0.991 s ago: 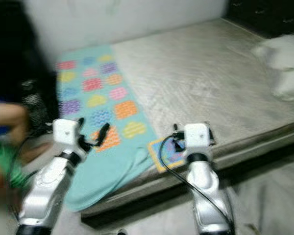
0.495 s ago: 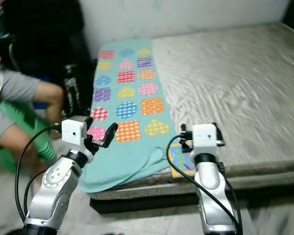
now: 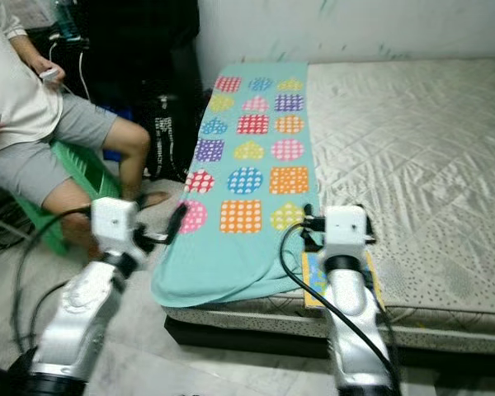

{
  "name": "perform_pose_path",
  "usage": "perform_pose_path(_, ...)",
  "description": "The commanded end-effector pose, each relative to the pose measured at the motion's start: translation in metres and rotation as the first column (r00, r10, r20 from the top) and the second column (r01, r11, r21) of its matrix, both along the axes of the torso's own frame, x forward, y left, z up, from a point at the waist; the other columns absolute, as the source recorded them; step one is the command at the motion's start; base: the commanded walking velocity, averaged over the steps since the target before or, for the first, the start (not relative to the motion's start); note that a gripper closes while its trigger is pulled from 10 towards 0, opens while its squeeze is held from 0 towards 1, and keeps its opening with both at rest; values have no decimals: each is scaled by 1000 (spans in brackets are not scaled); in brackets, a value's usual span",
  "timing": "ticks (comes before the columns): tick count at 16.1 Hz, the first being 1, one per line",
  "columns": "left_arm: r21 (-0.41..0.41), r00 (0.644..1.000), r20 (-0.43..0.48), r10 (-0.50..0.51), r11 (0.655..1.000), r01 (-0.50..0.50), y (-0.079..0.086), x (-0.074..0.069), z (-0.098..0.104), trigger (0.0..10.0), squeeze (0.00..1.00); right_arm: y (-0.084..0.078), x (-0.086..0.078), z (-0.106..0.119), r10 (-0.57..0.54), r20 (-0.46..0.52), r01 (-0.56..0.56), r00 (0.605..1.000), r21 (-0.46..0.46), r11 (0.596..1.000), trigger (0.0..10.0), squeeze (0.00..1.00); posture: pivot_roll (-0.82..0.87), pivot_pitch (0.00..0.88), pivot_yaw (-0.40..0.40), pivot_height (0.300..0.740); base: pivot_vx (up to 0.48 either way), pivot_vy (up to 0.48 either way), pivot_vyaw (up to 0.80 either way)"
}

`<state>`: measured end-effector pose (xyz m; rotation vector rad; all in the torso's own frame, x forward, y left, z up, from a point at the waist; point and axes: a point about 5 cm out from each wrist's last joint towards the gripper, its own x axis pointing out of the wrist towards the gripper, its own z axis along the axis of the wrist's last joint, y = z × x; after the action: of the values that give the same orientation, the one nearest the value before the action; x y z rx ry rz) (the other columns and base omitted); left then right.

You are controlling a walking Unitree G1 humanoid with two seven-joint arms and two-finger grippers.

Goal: Clean up the room

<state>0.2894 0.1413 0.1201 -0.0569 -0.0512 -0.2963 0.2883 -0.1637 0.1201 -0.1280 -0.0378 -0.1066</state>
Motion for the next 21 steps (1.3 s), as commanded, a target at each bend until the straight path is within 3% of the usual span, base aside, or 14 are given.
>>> perform_pose_path(1,17,1000,10,-13,1000,13,1,5,2,10000,0,2,2,-1,-12,6,12,1000,16,1000,10000,0,-49,62,116,740,0,0,0)
perform_pose_path(4,26,1000,4,-15,1000,15,2,10,1,10000,0,2,3,-3,-21,13,21,1000,23,1000,10000,0,-53,48,128,740,0,0,0)
perform_pose_path(7,1,1000,-3,16,1000,-16,2,5,-5,10000,0,4,4,-3,15,12,-15,1000,9,1000,10000,0,-42,44,82,740,0,0,0)
perform_pose_path(10,-21,998,-18,67,998,-67,7,-5,-12,10000,0,7,7,2,79,20,-79,997,-21,997,10000,0,-34,68,33,740,0,0,0)
perform_pose_path(13,-19,995,-68,72,997,-73,8,-25,-31,10000,0,7,-2,-7,110,-19,-110,994,-29,993,10000,0,-33,83,-1,740,0,0,0)
perform_pose_path(15,39,993,-97,72,997,-68,15,-36,-47,10000,0,20,-13,-24,129,-65,-129,989,-2,992,10000,0,-28,53,21,740,0,0,0)
perform_pose_path(17,74,978,-152,141,989,-131,24,-42,-65,10000,0,22,-11,-37,146,-96,-148,985,-16,989,10000,0,3,69,25,740,0,0,0)
perform_pose_path(18,92,979,-152,139,988,-126,31,-45,-63,10000,0,26,-7,-33,158,-98,-159,983,-1,987,10000,0,-5,56,25,740,0,0,0)
perform_pose_path(19,87,979,-145,141,988,-130,36,-44,-56,10000,0,32,-4,-26,182,-88,-182,979,4,983,10000,0,-26,31,35,740,0,0,0)
perform_pose_path(21,73,978,-111,177,983,-170,48,-25,-45,10000,0,33,9,-16,216,-69,-216,974,12,976,10000,0,-31,50,44,740,0,0,0)
